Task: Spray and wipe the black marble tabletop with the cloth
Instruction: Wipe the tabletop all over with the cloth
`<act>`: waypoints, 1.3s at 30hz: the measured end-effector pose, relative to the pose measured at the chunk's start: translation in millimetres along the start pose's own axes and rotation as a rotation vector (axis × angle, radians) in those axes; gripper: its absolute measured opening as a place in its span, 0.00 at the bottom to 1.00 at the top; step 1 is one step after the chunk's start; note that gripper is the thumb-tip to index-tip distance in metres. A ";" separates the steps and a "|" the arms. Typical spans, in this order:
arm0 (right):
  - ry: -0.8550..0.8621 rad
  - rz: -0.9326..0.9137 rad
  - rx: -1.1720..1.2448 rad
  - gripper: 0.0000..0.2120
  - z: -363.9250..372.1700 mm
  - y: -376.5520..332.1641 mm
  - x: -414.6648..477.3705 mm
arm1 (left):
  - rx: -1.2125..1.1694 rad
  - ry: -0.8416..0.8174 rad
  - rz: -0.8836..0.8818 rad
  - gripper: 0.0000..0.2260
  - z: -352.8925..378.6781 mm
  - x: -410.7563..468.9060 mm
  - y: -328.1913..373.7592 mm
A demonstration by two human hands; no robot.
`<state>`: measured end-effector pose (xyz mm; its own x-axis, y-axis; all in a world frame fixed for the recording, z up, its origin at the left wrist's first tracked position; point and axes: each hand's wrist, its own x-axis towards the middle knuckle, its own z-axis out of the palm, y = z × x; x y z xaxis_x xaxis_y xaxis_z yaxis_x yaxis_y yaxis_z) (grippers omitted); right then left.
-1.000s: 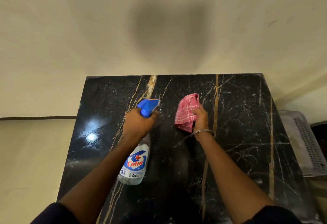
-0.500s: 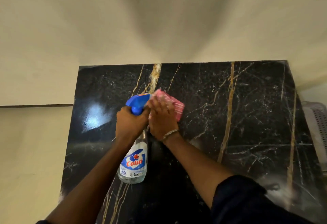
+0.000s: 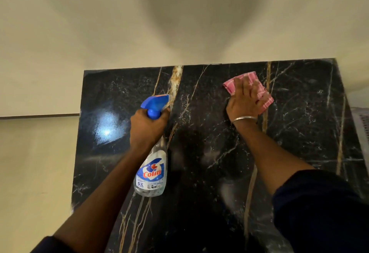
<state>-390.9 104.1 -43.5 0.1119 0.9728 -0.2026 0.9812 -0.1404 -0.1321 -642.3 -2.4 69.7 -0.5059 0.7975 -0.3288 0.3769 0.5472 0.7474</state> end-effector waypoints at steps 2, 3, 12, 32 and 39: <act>-0.001 0.045 0.030 0.33 3.4 -19.4 -7.3 | -0.010 0.010 -0.006 0.12 0.2 -0.8 0.4; -0.001 0.017 0.040 0.33 5.3 -33.9 -16.0 | -0.020 0.014 -0.008 0.11 0.5 -1.9 0.7; -0.076 -0.638 0.001 0.29 31.5 -98.8 -89.3 | 0.003 -0.006 -0.015 0.08 3.8 -12.7 6.9; -0.020 -0.236 0.008 0.28 4.8 -17.6 -48.1 | 0.034 -0.092 0.057 0.08 49.5 -27.2 27.7; -0.050 -0.550 -0.038 0.28 8.2 -36.8 -61.7 | 0.073 -0.051 0.045 0.08 43.5 -25.3 36.0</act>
<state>-435.2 47.8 -34.1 -0.4256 0.8907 -0.1596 0.8979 0.3938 -0.1970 -582.2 8.2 79.8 -0.4472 0.8329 -0.3262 0.4548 0.5257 0.7189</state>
